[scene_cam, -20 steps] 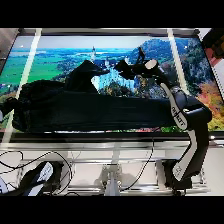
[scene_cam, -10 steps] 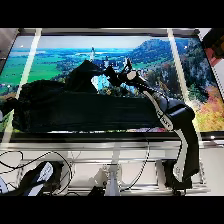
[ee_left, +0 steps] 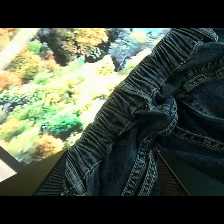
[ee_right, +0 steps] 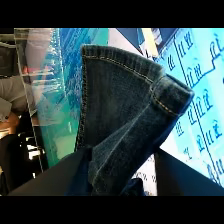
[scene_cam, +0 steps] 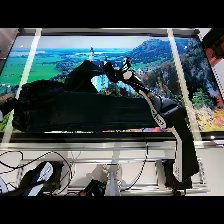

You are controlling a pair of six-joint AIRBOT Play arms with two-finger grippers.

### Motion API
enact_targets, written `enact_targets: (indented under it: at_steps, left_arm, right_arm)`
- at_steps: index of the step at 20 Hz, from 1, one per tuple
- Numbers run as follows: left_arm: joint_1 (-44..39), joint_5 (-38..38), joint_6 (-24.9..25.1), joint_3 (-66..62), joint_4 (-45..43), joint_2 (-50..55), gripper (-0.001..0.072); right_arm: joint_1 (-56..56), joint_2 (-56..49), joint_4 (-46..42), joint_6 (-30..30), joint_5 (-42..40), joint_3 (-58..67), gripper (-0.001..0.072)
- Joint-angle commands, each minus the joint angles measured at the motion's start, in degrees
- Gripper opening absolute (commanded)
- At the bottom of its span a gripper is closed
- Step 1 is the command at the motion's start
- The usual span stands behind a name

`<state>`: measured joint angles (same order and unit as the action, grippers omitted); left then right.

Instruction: Fold the clothes and pants, and hang the long-sleeved shirts on hangers.

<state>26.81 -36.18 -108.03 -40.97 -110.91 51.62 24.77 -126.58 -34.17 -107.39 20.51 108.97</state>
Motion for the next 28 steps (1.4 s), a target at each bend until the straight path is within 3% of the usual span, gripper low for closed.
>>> enact_targets:
  at_steps: [1,2,5,8,10,13,17,18,19,21,22,24,26,27,28]
  left_arm:
    - [0.1,0.0,0.0,0.0,0.0,0.0,0.0581]
    - [0.0,0.0,0.0,0.0,0.0,0.0,0.0581]
    - [0.1,0.0,0.0,0.0,0.0,0.0,0.0581]
    - [0.1,0.0,0.0,0.0,0.0,0.1,0.0575]
    - [0.1,0.1,0.0,0.0,0.0,0.3,0.0455]
    - [0.2,0.2,-1.9,-1.3,0.8,2.6,0.0445]
    - [3.0,0.1,-2.7,-8.2,14.7,11.3,0.0445]
    - [3.8,-0.4,0.3,-10.8,20.9,14.1,0.0445]
    - [4.4,-3.3,7.8,-14.5,28.0,17.6,0.0445]
    - [5.1,-15.3,22.6,-23.9,40.0,25.2,0.0445]
    - [5.1,-21.8,27.1,-28.7,43.5,28.9,0.0445]
    - [5.1,-28.0,31.4,-37.0,43.0,35.2,0.0448]
    - [5.4,-26.4,31.8,-40.5,39.9,37.9,0.0455]
    - [5.8,-23.9,31.8,-41.0,37.1,38.1,0.0532]
    - [6.2,-21.5,31.8,-41.2,34.4,38.0,0.0529]
  right_arm:
    - [-0.3,-2.9,-0.2,-5.1,2.2,3.0,0.0336]
    - [-0.3,-3.1,-0.4,-5.1,2.8,3.0,0.0233]
    - [-0.2,-3.0,-0.3,-5.1,1.6,3.0,0.0029]
    - [-0.5,-1.8,-0.6,-4.5,1.9,3.0,0.0027]
    - [-0.8,-0.3,-0.8,-1.3,3.7,3.0,0.0026]
    - [-1.2,3.3,-5.4,5.2,7.8,3.0,0.0027]
    - [-1.2,7.5,-14.5,5.6,12.0,3.0,0.0027]
    - [-1.2,8.2,-15.3,5.6,12.4,3.0,0.0027]
    - [-1.2,8.7,-15.8,5.6,12.8,3.0,0.0027]
    - [-1.2,9.2,-16.1,5.6,13.3,3.0,0.0027]
    - [-1.2,9.2,-16.1,5.7,13.5,3.0,0.0027]
    - [-1.2,9.2,-16.4,5.7,14.6,3.0,0.0027]
    - [-1.2,9.2,-16.9,5.7,16.2,3.0,0.0027]
    - [-1.2,9.2,-17.1,5.7,17.0,3.0,0.0027]
    - [-1.2,9.2,-17.2,5.8,17.8,3.0,0.0027]
